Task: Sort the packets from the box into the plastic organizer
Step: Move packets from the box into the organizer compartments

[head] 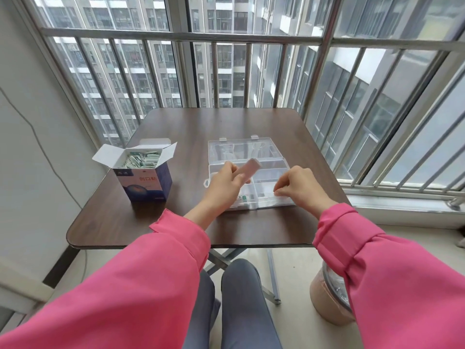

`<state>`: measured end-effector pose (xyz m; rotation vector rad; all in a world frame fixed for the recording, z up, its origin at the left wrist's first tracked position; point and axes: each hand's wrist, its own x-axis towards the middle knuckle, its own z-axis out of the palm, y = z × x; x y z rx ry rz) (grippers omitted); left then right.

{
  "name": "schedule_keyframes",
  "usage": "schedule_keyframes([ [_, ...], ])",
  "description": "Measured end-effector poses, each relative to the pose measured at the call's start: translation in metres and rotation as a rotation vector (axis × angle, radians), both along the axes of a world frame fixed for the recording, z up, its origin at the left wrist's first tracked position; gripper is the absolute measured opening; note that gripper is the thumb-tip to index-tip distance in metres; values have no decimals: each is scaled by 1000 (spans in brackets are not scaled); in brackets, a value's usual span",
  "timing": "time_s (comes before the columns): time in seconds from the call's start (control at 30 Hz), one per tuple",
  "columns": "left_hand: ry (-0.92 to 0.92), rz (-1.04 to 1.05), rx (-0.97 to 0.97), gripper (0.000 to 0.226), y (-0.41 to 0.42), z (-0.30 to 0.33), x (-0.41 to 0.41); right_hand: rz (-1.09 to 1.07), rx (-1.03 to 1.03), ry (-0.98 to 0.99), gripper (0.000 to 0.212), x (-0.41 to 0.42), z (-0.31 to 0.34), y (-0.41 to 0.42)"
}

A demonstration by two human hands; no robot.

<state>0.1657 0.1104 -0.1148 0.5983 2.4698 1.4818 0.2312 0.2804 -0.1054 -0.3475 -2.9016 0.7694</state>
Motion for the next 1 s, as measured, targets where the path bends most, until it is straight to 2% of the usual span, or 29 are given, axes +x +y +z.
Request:
schedule_keyframes([
  [0.1, 5, -1, 5, 9, 1, 0, 0, -32, 61, -15, 14, 0, -4, -6],
  [0.2, -16, 2, 74, 18, 0, -2, 0, -39, 150, -100, 45, 2, -2, -14],
  [0.27, -22, 10, 109, 21, -1, -1, 2, -31, 204, -136, 56, 4, -3, -19],
  [0.43, -40, -2, 144, 16, -6, 3, 5, -2, 152, -133, 57, 6, -7, -19],
  [0.5, -97, -24, 184, 9, -11, 5, 5, -9, 118, -45, 54, 7, -4, -20],
  [0.6, -155, -53, 256, 8, -19, 9, 6, -44, -171, 179, 37, 6, 9, -29],
  [0.7, -194, -83, 302, 15, -25, 14, 8, 17, -547, 213, 11, 3, 20, -40],
  [0.8, -200, -96, 322, 18, -31, 16, 9, 30, -734, 196, 17, -2, 20, -48],
  [0.9, -174, -85, 319, 15, -42, 16, 5, -26, -999, 207, 12, -7, 21, -57],
  [0.97, -174, -27, 330, 19, -49, 14, 0, -49, -1130, 249, 8, -13, 20, -60],
  [1.0, -157, 22, 331, 21, -53, 13, -3, -70, -1162, 264, 12, -16, 19, -60],
])
